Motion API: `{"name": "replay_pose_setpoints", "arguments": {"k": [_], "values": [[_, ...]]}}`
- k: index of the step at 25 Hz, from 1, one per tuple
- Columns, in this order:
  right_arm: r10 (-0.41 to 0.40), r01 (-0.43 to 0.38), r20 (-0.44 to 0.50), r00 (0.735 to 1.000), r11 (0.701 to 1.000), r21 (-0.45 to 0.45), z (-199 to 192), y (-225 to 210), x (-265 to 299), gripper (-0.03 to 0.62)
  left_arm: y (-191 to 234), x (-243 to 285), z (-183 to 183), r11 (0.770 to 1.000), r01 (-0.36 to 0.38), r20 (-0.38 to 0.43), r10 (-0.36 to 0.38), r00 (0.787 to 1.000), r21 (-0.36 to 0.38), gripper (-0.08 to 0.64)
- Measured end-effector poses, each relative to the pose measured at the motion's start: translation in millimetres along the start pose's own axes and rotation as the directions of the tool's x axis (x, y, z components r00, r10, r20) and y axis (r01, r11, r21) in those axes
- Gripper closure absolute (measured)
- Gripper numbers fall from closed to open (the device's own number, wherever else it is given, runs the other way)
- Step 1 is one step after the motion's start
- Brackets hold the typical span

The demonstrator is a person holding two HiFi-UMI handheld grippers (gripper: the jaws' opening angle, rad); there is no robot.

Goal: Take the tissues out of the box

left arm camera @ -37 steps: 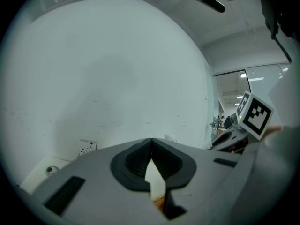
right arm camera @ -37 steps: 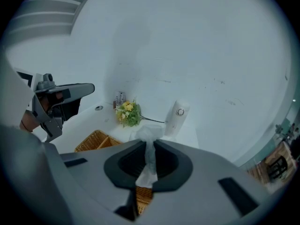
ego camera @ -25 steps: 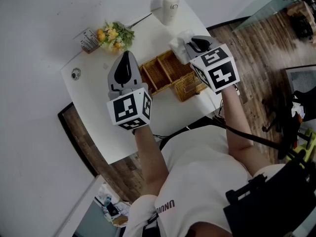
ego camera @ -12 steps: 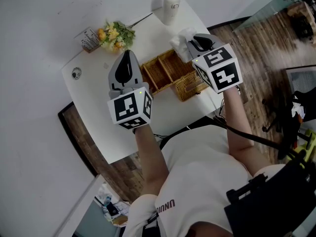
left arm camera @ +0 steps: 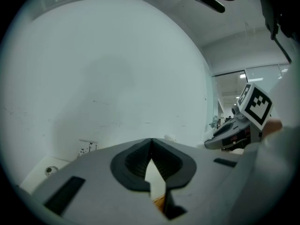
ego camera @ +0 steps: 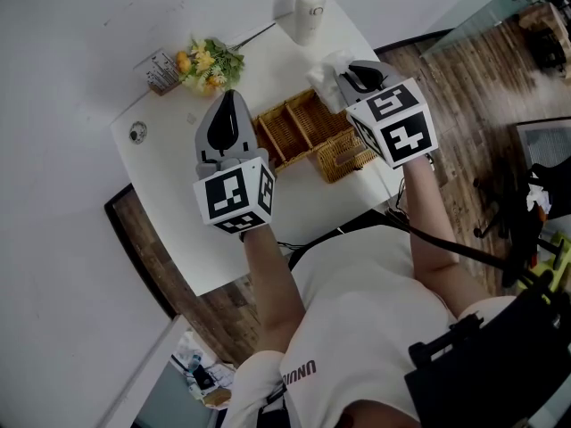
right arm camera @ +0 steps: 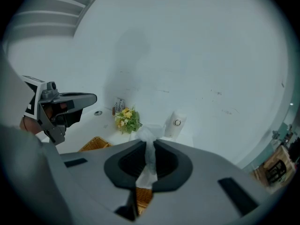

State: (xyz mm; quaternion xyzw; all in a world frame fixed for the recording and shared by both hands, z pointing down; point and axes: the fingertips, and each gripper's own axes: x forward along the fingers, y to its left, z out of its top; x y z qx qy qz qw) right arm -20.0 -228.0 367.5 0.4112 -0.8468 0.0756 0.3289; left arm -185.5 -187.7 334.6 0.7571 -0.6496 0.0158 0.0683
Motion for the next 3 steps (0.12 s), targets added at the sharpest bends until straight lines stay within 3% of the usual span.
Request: {"name": "replay_pose_setpoints", "arguments": {"k": [3], "values": [[0.002,-0.002,-0.001,1.0,1.0,0.0,0.4,-0.1,0.9,0.561,0.0,1.0,0.3,1.0,0.001,0.0,-0.001,1.0,0.001,0.546]]}}
